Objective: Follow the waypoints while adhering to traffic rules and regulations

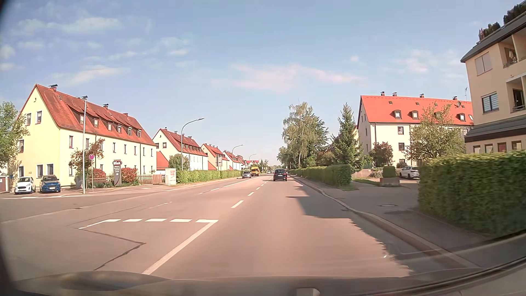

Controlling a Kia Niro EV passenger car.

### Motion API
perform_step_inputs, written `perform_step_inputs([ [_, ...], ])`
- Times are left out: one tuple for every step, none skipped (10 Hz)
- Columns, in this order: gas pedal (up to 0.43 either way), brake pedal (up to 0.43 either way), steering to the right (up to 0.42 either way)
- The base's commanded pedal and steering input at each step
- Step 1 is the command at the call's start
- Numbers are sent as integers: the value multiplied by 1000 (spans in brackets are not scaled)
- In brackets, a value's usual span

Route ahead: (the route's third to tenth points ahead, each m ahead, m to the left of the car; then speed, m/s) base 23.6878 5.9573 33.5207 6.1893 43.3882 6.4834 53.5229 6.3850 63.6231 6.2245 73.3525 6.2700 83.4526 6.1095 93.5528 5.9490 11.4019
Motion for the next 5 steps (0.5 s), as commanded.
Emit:
perform_step_inputs([
  [39,0,0],
  [39,0,0],
  [39,0,0],
  [39,0,0],
  [59,0,0],
])
